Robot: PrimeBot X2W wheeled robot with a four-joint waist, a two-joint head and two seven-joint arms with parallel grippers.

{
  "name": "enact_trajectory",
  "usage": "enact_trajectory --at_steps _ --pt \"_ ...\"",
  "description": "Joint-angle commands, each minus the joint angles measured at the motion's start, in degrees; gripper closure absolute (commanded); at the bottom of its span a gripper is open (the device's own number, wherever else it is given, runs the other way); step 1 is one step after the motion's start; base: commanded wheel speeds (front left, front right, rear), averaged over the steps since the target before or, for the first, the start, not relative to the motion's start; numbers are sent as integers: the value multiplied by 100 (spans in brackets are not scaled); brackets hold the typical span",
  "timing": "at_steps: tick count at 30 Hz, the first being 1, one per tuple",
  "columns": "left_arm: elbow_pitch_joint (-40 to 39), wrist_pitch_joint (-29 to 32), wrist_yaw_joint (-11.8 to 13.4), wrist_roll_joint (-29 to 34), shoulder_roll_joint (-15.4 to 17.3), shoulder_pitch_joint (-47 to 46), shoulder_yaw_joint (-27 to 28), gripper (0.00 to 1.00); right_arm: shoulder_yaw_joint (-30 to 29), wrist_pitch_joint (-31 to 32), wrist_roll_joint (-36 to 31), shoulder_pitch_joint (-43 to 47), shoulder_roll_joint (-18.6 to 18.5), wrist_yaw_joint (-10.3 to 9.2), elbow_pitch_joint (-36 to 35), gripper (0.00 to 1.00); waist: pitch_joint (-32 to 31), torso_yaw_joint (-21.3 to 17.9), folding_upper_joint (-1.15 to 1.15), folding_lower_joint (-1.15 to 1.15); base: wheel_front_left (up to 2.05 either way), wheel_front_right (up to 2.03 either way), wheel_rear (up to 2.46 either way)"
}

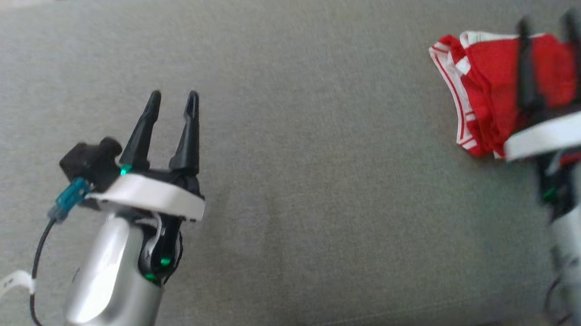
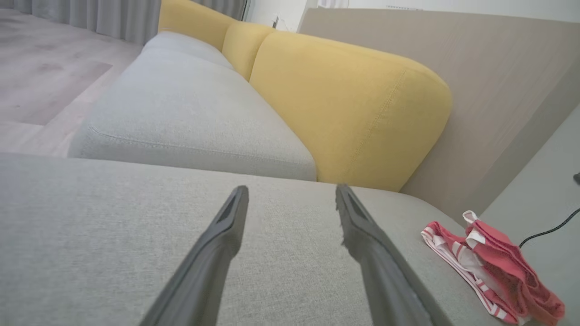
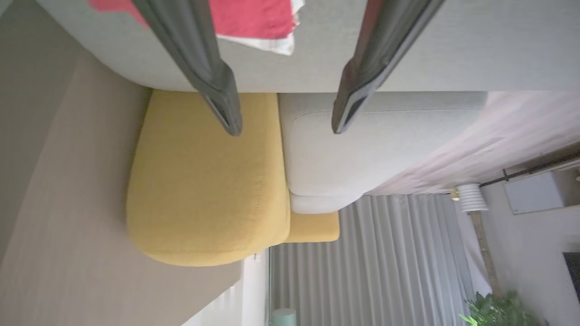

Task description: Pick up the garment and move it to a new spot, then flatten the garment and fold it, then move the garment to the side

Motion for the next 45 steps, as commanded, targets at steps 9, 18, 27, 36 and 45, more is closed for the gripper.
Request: enact_trajectory --at_steps 9,18,27,36,45 --pt "-423 -29 120 -276 64 737 353 0 355 -302 -509 1274 866 -5 -500 0 -846 368 0 0 0 0 0" --pt "-591 -29 210 52 64 1235 363 0 -1 -336 -984 1988 1350 -5 -720 0 -1095 440 0 0 0 0 0" --pt "-740 -29 262 73 64 1266 495 0 -152 -337 -1117 2206 1506 -5 -921 0 -1114 462 0 0 0 0 0" --pt "-811 -29 145 -161 64 1314 591 0 -224 -337 -1103 2226 1559 -5 -917 0 -1116 494 0 0 0 0 0" --pt "-900 -29 201 -213 64 1396 803 0 -215 -338 -1148 2211 1591 -5 -943 0 -1128 449 0 0 0 0 0"
